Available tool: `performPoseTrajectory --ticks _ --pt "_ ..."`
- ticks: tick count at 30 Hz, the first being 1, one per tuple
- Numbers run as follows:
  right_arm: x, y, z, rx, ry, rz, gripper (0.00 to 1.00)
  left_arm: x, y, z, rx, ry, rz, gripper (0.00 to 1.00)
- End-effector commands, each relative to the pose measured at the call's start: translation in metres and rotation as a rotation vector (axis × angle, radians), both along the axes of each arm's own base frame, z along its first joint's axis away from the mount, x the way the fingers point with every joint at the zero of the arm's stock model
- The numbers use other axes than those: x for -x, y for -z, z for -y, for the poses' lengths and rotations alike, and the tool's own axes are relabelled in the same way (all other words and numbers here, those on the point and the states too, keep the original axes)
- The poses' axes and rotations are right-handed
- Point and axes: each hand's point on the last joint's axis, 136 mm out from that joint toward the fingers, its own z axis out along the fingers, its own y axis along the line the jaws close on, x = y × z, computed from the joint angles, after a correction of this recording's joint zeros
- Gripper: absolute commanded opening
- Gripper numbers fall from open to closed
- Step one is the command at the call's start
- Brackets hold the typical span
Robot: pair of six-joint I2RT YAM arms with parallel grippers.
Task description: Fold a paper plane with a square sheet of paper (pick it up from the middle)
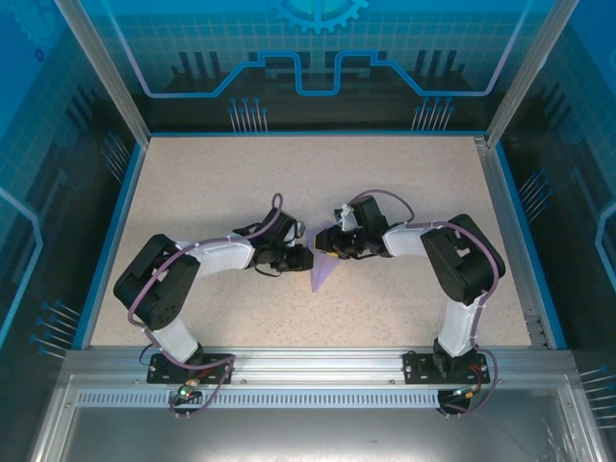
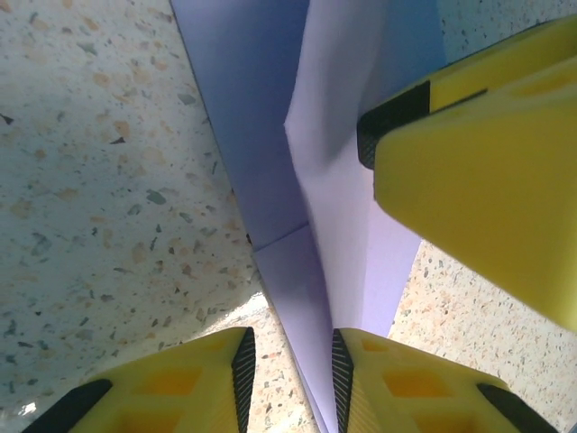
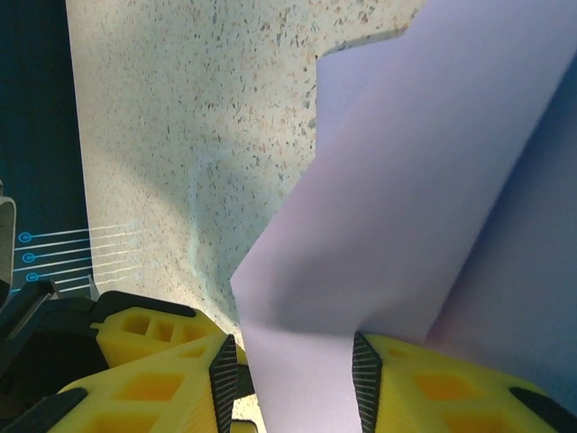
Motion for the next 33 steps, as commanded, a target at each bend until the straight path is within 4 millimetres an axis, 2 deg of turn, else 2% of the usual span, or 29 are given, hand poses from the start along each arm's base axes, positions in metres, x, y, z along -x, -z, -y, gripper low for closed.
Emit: performPoseTrajectory --ticks 1,7,10,15,19,25,33 --pt "0.003 0.002 -0.001 0.042 -0.006 -0.006 0.41 0.001 -0.003 -0.003 0.017 0.023 0.009 0.32" --pt "0.007 -0.003 0.02 0.158 0.034 0.032 0.44 0.002 -0.004 0.001 0.038 0.038 0.002 0.32" --pt "0.005 0.001 0.025 0.193 0.043 0.031 0.46 0.002 -0.007 0.001 0.047 0.038 0.005 0.32" --pt "-0.002 0.006 0.012 0.16 0.019 0.002 0.49 0.004 -0.015 0.002 0.067 0.04 0.009 0.34" --pt "-0.008 -0.001 0.001 0.104 0.001 0.013 0.49 0.007 -0.025 0.003 0.087 0.041 0.016 0.36" --pt "-0.002 0.002 -0.002 0.079 -0.011 -0.012 0.5 0.01 -0.035 -0.005 0.112 0.031 0.016 0.43" --pt "-0.001 -0.002 -0.015 0.044 -0.033 -0.005 0.49 0.015 -0.038 -0.013 0.128 0.026 0.001 0.54"
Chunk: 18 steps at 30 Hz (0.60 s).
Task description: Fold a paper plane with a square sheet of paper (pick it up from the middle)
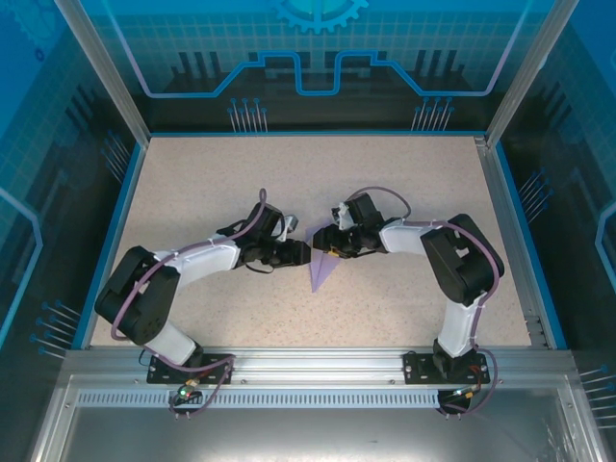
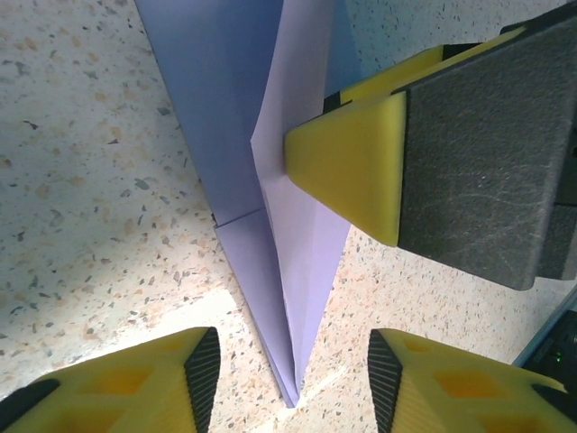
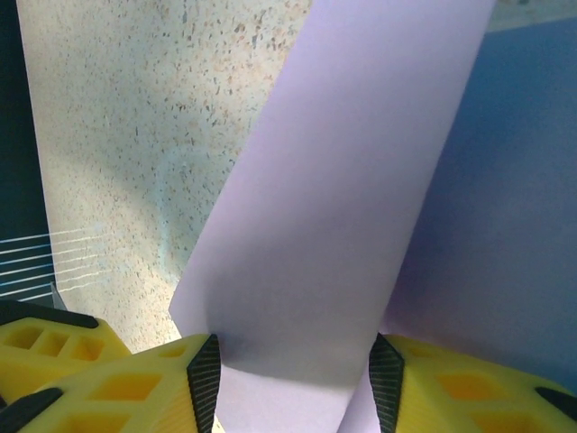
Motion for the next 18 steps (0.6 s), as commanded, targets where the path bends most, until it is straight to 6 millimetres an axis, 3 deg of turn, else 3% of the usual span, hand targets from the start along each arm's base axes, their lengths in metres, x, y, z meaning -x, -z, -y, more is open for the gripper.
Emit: performPoseTrajectory --ticks 1,8,14,18 --pt "0.002 -0.004 -0.016 -0.044 -0.034 -0.003 0.49 0.012 -0.004 -0.006 0.014 0.024 -0.017 0.55" --pt "0.008 0.002 -0.022 -0.021 -0.055 -0.009 0.42 0.017 -0.002 -0.014 0.01 0.022 -0.03 0.6" --pt "0.008 -0.004 -0.022 -0.004 -0.058 0.016 0.26 0.02 0.001 -0.017 0.008 0.027 -0.043 0.61" --pt "0.005 -0.018 -0.022 0.002 -0.058 0.053 0.16 0.02 0.001 -0.019 0.006 0.024 -0.044 0.65"
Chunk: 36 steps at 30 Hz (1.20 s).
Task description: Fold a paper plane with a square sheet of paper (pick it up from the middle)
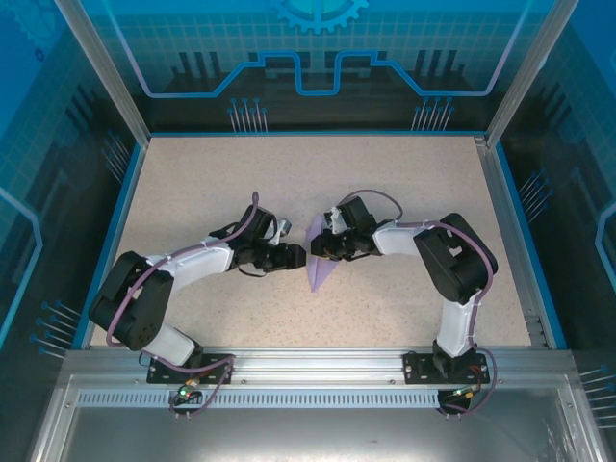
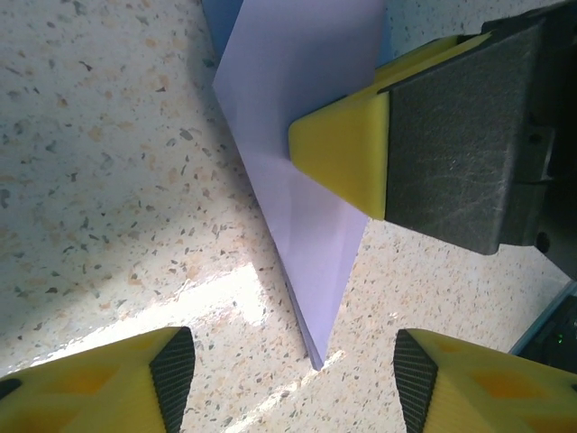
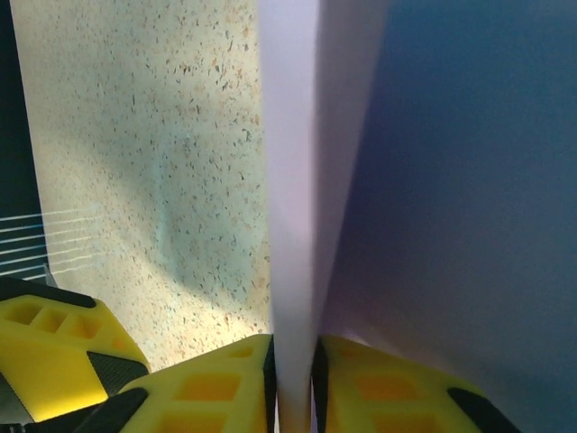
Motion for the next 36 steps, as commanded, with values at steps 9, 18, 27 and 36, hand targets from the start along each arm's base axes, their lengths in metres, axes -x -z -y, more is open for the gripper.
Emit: performPoseTrajectory --ticks 9,18,27,36 --pt "-0.013 -0.076 -0.009 -0.094 -0.004 0.138 0.06 0.002 -0.026 -0.008 0.11 -0.07 0.008 0.75" --pt "-0.025 -0.131 -0.012 -0.256 0.035 0.193 0.06 0.0 -0.072 -0.008 0.304 -0.227 0.04 0.84" --pt "-0.035 -0.167 -0.016 -0.387 0.067 0.229 0.05 0.001 -0.096 -0.007 0.502 -0.35 0.025 0.94" --pt "-0.032 -0.179 -0.02 -0.459 0.072 0.215 0.05 -0.007 -0.112 0.011 0.597 -0.328 0.043 0.91"
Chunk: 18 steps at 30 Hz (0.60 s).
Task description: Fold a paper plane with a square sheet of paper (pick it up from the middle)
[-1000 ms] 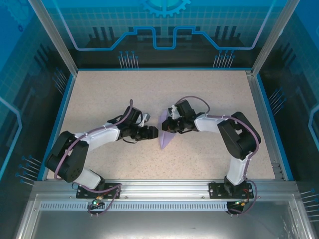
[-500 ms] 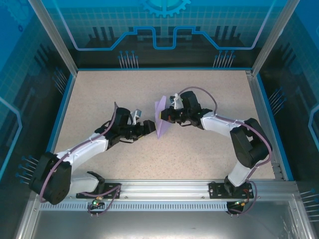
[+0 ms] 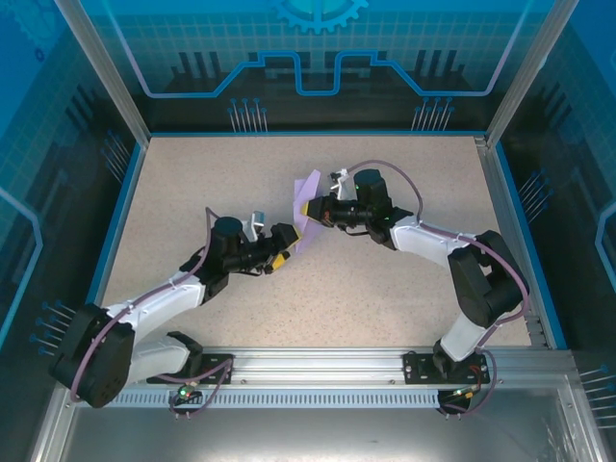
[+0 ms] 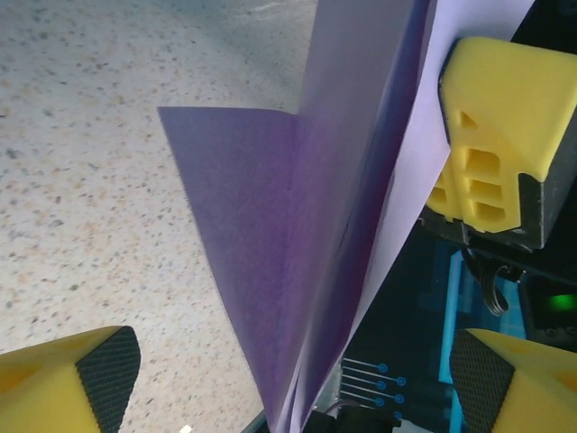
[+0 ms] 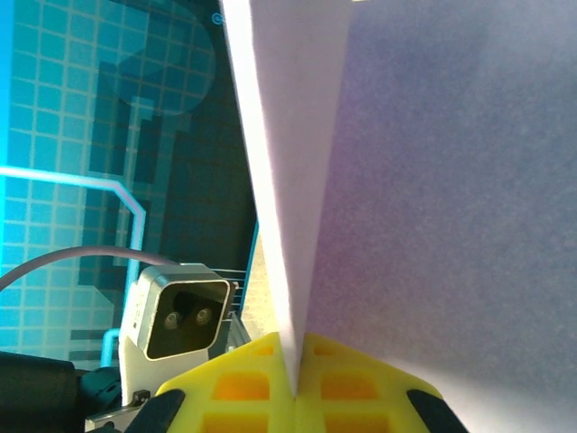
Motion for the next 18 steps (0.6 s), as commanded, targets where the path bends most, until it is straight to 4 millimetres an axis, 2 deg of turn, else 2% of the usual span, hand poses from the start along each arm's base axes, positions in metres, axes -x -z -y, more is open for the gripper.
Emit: performPoseTrajectory --ticks 1,6,9,18 --pt "0.002 -0.023 -0.001 -0.073 -0.012 0.028 0.05 -0.005 -0.021 0.014 0.064 0.032 0.048 0.89" --pt "0.004 -0.022 0.0 -0.085 -0.014 0.017 0.05 -0.009 -0.028 0.021 0.07 0.063 0.073 0.76" --pt "0.004 -0.019 -0.001 -0.083 -0.013 0.012 0.05 -0.01 -0.037 0.026 0.065 0.09 0.102 0.63" --pt "0.002 -0.012 0.002 -0.088 -0.005 -0.007 0.05 -0.006 -0.028 0.026 -0.025 0.14 0.099 0.39"
